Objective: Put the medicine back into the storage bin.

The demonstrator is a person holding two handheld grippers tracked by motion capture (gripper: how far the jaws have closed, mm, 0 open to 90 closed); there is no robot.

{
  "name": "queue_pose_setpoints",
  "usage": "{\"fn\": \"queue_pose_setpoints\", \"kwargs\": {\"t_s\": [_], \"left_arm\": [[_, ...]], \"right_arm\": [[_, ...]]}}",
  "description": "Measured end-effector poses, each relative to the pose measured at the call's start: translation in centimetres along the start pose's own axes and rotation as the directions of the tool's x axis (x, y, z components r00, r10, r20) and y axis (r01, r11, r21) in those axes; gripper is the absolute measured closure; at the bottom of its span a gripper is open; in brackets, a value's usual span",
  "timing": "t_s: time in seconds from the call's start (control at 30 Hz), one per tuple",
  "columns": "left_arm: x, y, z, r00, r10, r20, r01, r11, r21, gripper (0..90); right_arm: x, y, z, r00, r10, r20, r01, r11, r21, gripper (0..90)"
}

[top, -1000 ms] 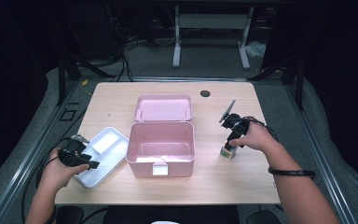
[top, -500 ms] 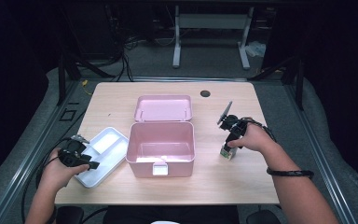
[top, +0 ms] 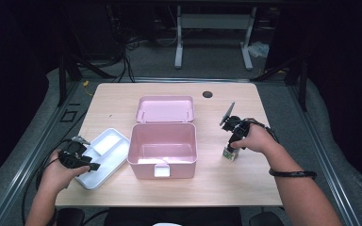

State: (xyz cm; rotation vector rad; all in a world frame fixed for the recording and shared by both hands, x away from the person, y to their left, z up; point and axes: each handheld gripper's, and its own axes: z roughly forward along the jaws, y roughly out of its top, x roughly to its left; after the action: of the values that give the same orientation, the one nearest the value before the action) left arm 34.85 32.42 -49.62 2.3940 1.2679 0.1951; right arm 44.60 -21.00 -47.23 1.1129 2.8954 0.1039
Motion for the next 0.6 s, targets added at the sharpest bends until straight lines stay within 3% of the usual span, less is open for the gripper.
{"fn": "queue_pose_setpoints", "kwargs": {"t_s": [0.03, 0.07, 0.3, 0.53, 0.6], "left_arm": [[0.0, 0.0, 0.0, 1.0, -0.001, -0.001, 0.001, 1.0, 0.0, 49.0], [0.0, 0.0, 0.0, 1.0, -0.001, -0.001, 0.001, 1.0, 0.0, 49.1], [0.0, 0.0, 0.0, 1.0, 0.0, 0.0, 0.0, 1.0, 0.001, 49.1], [0.0, 0.0, 0.1, 1.0, 0.002, -0.003, -0.002, 1.0, 0.003, 49.1], [0.1, -0.1, 0.0, 1.0, -0.002, -0.001, 0.002, 1.0, 0.003, 49.2]], "right_arm": [[0.0, 0.0, 0.1, 1.0, 0.006, -0.001, -0.006, 1.0, -0.023, 46.6], [0.0, 0.0, -0.2, 1.0, -0.002, 0.002, 0.002, 1.0, -0.004, 46.6], [0.3, 0.2, -0.9, 1.0, -0.006, -0.002, 0.006, 0.999, -0.038, 46.6], [1.2, 1.1, -3.6, 0.9986, -0.051, 0.018, 0.051, 0.998, -0.03, 46.6], [1.5, 1.4, -4.4, 0.9978, -0.063, 0.02, 0.064, 0.996, -0.064, 46.6]]}}
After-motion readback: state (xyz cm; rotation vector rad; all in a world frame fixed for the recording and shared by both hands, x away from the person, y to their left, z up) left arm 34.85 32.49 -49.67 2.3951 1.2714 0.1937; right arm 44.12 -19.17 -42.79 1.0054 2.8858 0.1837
